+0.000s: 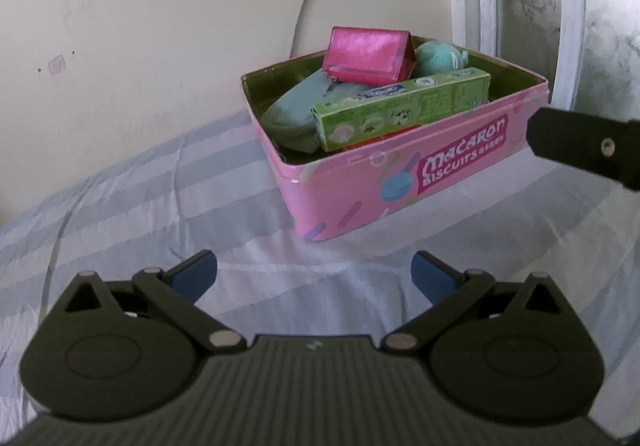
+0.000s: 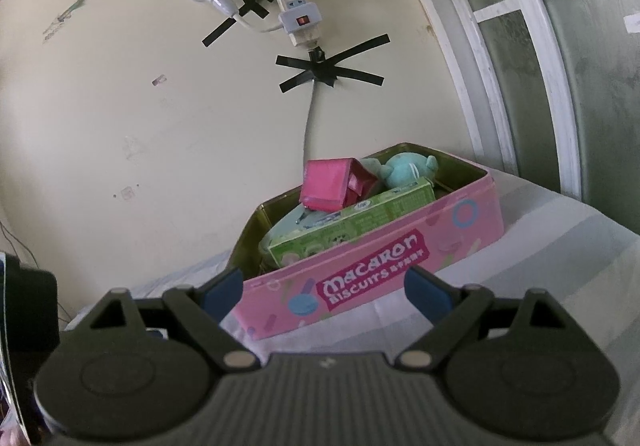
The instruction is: Organize objects
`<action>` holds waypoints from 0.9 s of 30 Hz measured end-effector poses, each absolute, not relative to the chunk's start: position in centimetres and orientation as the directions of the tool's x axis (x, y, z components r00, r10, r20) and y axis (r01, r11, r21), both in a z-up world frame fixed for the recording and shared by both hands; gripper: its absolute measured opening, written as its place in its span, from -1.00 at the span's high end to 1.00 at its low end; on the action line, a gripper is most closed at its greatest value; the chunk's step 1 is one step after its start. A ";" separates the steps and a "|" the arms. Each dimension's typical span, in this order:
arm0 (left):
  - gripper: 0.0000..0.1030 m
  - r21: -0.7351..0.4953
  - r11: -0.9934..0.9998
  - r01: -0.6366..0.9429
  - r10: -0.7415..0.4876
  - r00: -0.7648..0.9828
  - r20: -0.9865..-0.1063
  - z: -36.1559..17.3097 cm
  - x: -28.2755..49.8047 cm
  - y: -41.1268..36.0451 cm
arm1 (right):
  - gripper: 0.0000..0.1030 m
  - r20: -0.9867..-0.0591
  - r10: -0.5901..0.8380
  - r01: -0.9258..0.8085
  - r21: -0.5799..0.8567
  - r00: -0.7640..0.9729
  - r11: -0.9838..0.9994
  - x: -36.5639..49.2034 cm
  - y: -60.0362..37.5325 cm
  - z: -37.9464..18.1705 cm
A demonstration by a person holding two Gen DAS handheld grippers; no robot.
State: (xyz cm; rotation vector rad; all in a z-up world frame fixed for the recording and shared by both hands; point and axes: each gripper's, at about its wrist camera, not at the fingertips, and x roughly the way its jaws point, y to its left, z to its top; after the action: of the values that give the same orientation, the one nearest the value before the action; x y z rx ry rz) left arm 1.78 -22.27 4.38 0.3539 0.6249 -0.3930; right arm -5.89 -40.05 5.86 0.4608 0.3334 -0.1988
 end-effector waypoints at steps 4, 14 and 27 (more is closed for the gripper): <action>-1.00 0.198 0.867 0.456 -0.240 0.733 -0.637 4.1 1.9 -22.3 | -0.78 -0.362 -0.110 0.264 0.409 0.926 0.874 -5.9 -40.1 5.6; -1.00 0.195 0.868 0.457 -0.232 0.720 -0.654 3.7 2.4 -22.4 | -0.78 -0.371 -0.106 0.268 0.419 0.923 0.868 -5.7 -40.4 5.2; -1.00 0.192 0.869 0.455 -0.222 0.707 -0.671 3.3 2.8 -22.5 | -0.78 -0.381 -0.105 0.275 0.427 0.919 0.861 -5.4 -40.5 4.6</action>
State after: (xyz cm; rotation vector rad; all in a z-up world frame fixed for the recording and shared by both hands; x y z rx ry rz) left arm 2.83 -22.48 3.27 0.3601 0.6893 -0.3853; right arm -5.41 -40.49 4.65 0.4955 0.3560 -0.2036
